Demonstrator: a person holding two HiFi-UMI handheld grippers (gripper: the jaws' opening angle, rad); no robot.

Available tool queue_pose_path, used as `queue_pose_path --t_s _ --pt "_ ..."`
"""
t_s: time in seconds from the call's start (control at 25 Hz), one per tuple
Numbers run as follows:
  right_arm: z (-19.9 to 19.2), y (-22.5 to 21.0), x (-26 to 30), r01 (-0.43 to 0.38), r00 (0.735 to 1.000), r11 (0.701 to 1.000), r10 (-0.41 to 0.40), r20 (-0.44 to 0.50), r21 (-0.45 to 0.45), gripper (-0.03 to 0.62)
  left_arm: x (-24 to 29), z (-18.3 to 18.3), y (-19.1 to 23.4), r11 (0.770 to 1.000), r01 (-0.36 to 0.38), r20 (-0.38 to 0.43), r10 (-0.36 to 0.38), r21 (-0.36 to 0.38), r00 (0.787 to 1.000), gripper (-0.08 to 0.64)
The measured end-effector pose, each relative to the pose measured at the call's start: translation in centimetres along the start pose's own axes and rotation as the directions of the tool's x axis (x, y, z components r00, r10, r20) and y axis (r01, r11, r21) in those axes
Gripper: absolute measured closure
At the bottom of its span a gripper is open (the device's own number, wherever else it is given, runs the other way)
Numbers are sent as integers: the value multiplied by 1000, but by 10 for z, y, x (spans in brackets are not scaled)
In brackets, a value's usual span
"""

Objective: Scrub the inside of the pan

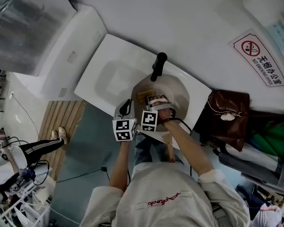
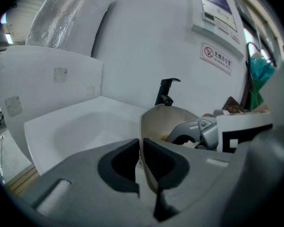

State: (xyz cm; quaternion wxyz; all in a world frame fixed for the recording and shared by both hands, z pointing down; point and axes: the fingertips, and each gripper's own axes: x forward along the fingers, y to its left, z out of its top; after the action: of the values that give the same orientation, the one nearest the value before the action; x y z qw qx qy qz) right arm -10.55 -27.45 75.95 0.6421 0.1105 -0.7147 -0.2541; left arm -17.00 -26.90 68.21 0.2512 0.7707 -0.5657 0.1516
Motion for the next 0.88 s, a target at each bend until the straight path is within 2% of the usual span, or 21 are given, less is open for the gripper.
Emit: queue_pose_path --t_s 0.36,0.88 --pt "-31 -3 0 5 999 1000 -4 -43 29 566 0 0 0 1000 1 -2 -1 9 1000 531" --pt "-112 5 -5 -2 986 996 17 -164 92 566 0 0 1 1000 -8 -6 8 20 1000 531"
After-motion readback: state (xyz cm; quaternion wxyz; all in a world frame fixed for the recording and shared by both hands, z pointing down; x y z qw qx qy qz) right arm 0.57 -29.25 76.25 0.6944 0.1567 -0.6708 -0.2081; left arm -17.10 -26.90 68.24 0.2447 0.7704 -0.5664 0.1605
